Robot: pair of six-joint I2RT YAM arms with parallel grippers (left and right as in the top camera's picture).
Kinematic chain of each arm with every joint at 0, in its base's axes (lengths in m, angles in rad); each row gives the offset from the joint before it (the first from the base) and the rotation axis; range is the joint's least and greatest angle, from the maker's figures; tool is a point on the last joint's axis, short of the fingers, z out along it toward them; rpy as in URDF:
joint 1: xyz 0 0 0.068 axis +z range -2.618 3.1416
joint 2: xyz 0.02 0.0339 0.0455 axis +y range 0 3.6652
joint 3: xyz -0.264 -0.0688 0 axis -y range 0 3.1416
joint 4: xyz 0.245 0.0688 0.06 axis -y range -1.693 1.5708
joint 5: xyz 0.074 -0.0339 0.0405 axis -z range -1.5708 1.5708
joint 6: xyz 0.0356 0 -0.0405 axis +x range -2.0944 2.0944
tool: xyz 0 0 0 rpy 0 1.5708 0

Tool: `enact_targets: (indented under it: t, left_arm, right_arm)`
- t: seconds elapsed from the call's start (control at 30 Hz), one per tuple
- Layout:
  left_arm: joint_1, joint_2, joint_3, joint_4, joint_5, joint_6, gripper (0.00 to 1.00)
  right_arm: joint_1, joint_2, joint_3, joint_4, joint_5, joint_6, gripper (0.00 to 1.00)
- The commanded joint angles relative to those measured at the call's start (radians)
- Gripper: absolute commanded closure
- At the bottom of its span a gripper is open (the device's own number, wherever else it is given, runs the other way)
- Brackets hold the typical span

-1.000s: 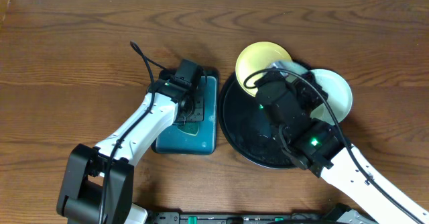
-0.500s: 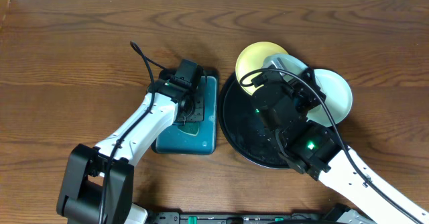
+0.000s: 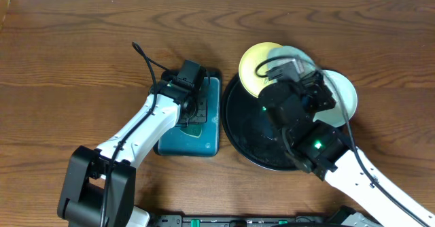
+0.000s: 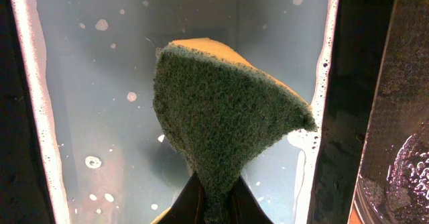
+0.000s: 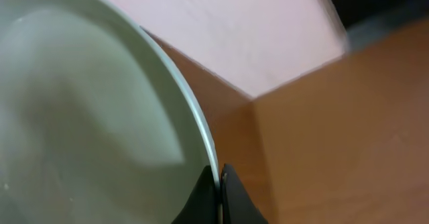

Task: Clean dirty plates on tray and stack at the side
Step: 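Carry the plate off the black tray and set it on the table's right side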

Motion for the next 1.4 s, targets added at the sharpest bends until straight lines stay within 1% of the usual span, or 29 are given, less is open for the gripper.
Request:
enact_targets:
  t: [0.0, 0.17, 0.23, 0.3, 0.43, 0.53, 0.8, 0.93, 1.13, 1.37]
  left_arm:
    - [0.005, 0.002, -0.007, 0.002, -0.004, 0.005, 0.92]
    - [0.005, 0.002, -0.007, 0.002, -0.004, 0.005, 0.92]
    - [0.005, 0.002, -0.007, 0.002, -0.004, 0.005, 0.92]
    - [0.005, 0.002, -0.007, 0.002, -0.004, 0.005, 0.92]
    - [0.005, 0.002, -0.007, -0.001, -0.004, 0.005, 0.92]
    - [0.005, 0.002, -0.007, -0.001, -0.004, 0.005, 0.92]
    - [0.005, 0.002, -0.007, -0.001, -0.004, 0.005, 0.92]
    - [0.005, 0.002, -0.007, -0.001, -0.004, 0.005, 0.92]
    - [0.005, 0.002, -0.007, -0.001, -0.004, 0.005, 0.92]
    - [0.005, 0.002, -0.007, -0.001, -0.004, 0.005, 0.92]
  right_arm:
    - [-0.061, -0.002, 0.017, -0.069, -0.110, 0.350, 0.99]
    - [-0.208, -0.002, 0.016, -0.240, -0.430, 0.715, 0.99]
    - [-0.277, -0.002, 0.016, -0.263, -0.537, 0.803, 0.99]
    - [-0.354, -0.002, 0.016, -0.256, -0.671, 0.840, 0.99]
    - [-0.509, -0.002, 0.016, -0.235, -0.869, 0.848, 0.99]
    - [-0.626, -0.002, 0.016, -0.234, -0.963, 0.848, 0.99]
    - [-0.994, -0.002, 0.016, -0.231, -1.205, 0.814, 0.99]
    - [-1.173, 0.012, 0.016, -0.235, -1.225, 0.819, 0.99]
    - [-1.359, 0.069, 0.016, -0.276, -1.220, 0.818, 0.99]
    - [-1.481, 0.172, 0.016, -0.302, -1.186, 0.817, 0.99]
